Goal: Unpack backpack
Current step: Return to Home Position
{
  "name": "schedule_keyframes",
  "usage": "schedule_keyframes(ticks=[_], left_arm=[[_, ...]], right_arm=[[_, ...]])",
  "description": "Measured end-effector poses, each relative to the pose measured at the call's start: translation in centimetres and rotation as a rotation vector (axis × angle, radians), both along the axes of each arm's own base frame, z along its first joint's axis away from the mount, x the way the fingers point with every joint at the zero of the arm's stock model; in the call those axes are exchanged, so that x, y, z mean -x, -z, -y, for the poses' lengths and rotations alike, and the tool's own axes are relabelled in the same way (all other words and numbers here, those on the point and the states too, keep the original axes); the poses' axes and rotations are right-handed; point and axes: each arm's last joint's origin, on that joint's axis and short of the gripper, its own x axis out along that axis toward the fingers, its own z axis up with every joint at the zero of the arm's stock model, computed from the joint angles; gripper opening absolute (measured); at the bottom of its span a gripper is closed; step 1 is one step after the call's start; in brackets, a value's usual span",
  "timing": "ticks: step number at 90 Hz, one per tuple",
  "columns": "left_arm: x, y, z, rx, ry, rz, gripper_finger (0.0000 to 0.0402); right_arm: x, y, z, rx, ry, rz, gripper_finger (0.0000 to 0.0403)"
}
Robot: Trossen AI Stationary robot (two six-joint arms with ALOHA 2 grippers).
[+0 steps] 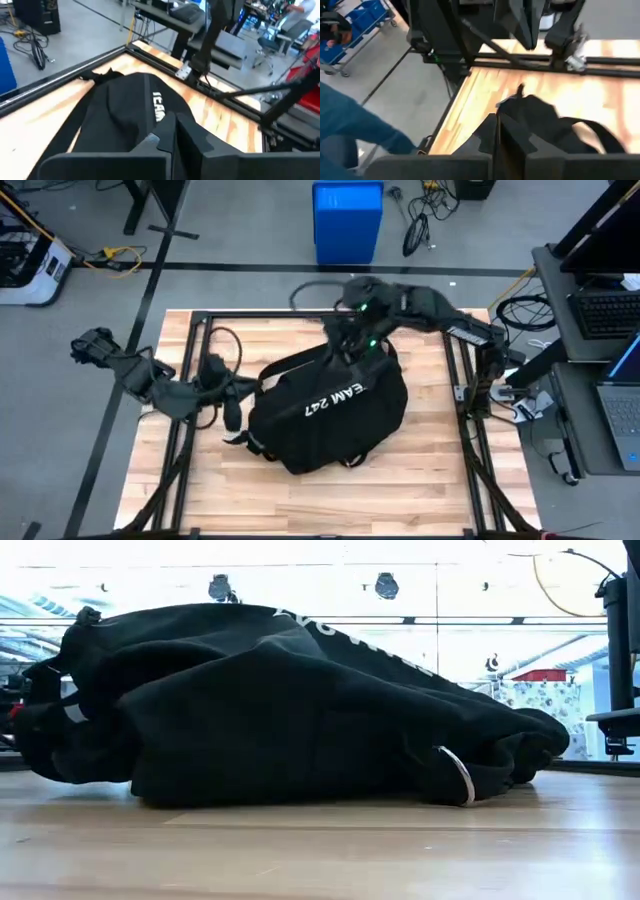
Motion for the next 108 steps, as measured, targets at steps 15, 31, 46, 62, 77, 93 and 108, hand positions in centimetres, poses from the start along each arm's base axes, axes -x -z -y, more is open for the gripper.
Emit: schedule_keyframes(ticks=[15, 31, 46, 62, 77, 93, 108], left_arm=[[-0.3, -0.5, -1.4, 0.065, 0.013, 0.022, 0.0000], [0.0, -1.0, -2.9, 0.118, 0.066, 0.036, 0.0000], [-0.3, -1.6, -3.6, 0.099, 0.060, 0.083, 0.0000], [-0.3, -1.7, -3.7, -0.041, 0.093, 0.048, 0.0000], [-0.4, -0.3, -3.6, -0.092, 0.108, -0.009, 0.0000], [1.2, 0.6, -2.7, -0.087, 0.216, 0.011, 0.0000], [2.1, 2.1, -2.7, -0.151, 0.235, 0.012, 0.0000]], right_arm=[[3.4, -1.7, 2.1, 0.016, 0.069, -0.002, 0.0000], [7.6, -2.1, 3.7, 0.042, 0.111, -0.113, 0.0000], [10.6, -2.7, 4.0, 0.111, 0.084, -0.128, 0.0000], [13.1, -3.8, 4.0, 0.107, 0.137, -0.104, 0.0000], [15.7, -5.1, 3.5, 0.067, 0.208, -0.077, 0.0000], [19.1, -6.3, 2.3, 0.076, 0.379, -0.065, 0.0000], [21.9, -7.2, 1.4, 0.105, 0.462, -0.017, 0.0000]])
